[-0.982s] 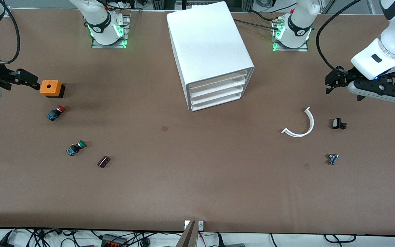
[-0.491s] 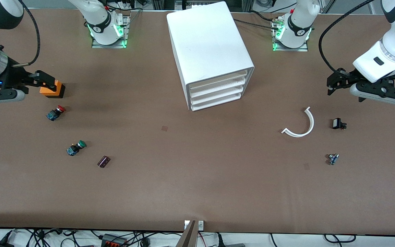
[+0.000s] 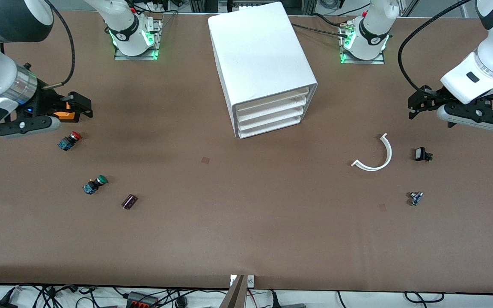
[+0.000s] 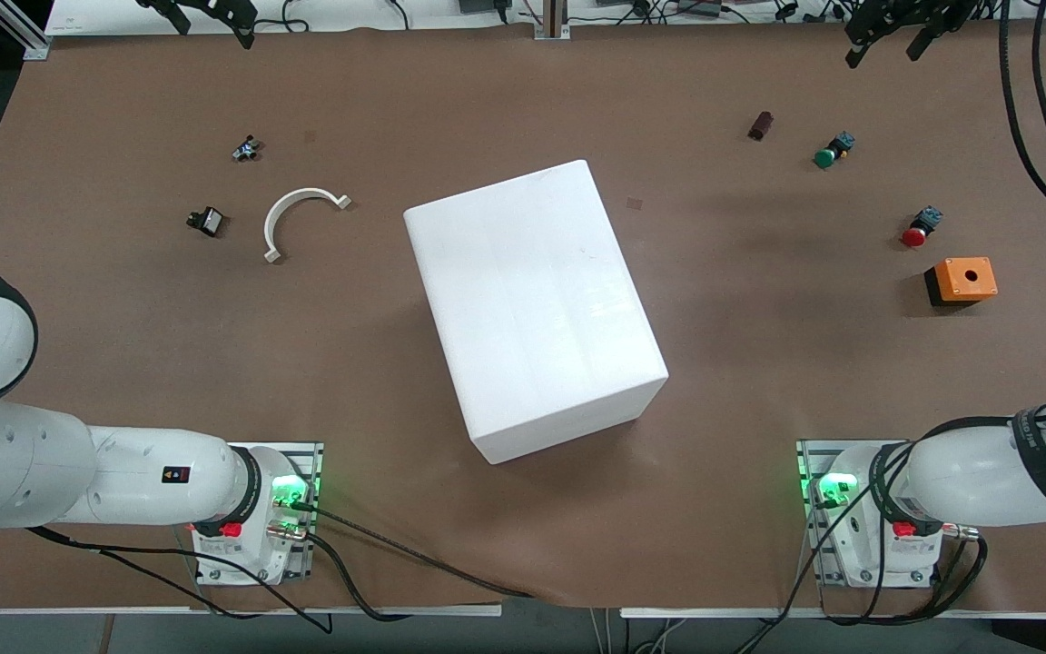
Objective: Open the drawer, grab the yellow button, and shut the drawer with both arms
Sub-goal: 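Move the right gripper toward the white drawer cabinet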
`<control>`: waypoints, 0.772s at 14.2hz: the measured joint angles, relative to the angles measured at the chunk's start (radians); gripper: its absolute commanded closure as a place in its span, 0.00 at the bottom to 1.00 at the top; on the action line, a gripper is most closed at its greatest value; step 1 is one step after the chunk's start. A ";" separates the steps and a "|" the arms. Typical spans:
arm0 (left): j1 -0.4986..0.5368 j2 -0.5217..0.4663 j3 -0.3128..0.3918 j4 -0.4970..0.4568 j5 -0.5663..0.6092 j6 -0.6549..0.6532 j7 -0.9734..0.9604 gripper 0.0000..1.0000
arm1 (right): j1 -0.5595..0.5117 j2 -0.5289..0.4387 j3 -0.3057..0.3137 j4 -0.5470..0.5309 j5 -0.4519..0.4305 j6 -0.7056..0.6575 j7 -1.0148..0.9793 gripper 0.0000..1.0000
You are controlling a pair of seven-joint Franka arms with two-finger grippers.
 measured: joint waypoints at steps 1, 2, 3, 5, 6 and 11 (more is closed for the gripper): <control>0.000 0.000 0.000 0.000 0.000 0.000 0.000 0.00 | 0.003 0.008 0.000 0.002 0.011 0.002 0.000 0.00; 0.000 0.000 0.000 0.000 0.000 0.000 0.000 0.00 | 0.005 0.015 0.000 0.002 0.020 0.004 0.000 0.00; 0.000 0.000 0.000 0.000 0.000 -0.001 0.000 0.00 | 0.011 0.021 0.000 0.003 0.025 0.006 0.000 0.00; 0.000 0.000 0.000 0.000 0.000 -0.001 0.000 0.00 | 0.032 0.025 0.000 0.005 0.030 0.009 0.000 0.00; 0.000 0.000 0.000 0.000 0.000 -0.001 0.000 0.00 | 0.046 0.025 0.000 0.008 0.030 0.015 0.000 0.00; 0.000 0.000 0.000 0.000 0.000 -0.001 0.000 0.00 | 0.115 0.055 0.001 0.045 0.032 0.032 0.001 0.00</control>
